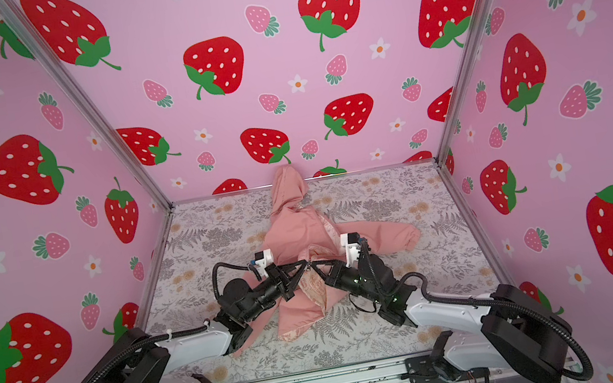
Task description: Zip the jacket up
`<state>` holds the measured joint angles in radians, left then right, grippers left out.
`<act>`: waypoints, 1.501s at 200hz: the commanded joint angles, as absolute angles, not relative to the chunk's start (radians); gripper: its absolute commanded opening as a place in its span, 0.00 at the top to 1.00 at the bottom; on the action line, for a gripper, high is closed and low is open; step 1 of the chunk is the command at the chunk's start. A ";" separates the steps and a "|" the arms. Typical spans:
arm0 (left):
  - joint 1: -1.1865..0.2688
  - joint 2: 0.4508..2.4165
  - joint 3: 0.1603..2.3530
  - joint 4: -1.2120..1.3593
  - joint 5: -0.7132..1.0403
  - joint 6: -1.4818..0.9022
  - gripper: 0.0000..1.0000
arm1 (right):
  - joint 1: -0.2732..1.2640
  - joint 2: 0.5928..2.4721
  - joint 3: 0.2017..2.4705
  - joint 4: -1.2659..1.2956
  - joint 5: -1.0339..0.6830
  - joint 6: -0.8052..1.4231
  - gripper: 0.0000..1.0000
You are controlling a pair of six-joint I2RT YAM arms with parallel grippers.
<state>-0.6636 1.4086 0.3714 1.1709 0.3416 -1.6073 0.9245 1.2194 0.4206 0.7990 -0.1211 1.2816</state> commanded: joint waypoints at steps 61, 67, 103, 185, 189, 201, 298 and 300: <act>-0.620 1.410 0.453 1.284 0.356 -1.684 1.00 | 1.002 1.181 0.389 0.857 -0.109 1.270 1.00; -0.618 1.411 0.453 1.282 0.355 -1.683 1.00 | 1.011 1.183 0.391 0.862 -0.107 1.270 1.00; -0.614 1.427 0.466 1.288 0.355 -1.688 1.00 | 1.054 1.199 0.390 0.879 -0.089 1.276 1.00; -0.583 1.395 0.505 1.270 0.355 -1.706 1.00 | 1.114 1.264 0.335 0.896 -0.039 1.282 1.00; -0.582 1.391 0.507 1.265 0.355 -1.704 1.00 | 1.117 1.269 0.333 0.905 -0.039 1.284 1.00; -0.581 1.385 0.513 1.248 0.357 -1.697 1.00 | 1.127 1.286 0.334 0.922 -0.038 1.287 1.00; -0.571 1.404 0.566 1.258 0.369 -1.704 1.00 | 1.220 1.485 0.422 0.980 -0.047 1.306 1.00; -0.571 1.403 0.568 1.257 0.370 -1.703 1.00 | 1.222 1.491 0.423 0.981 -0.048 1.307 1.00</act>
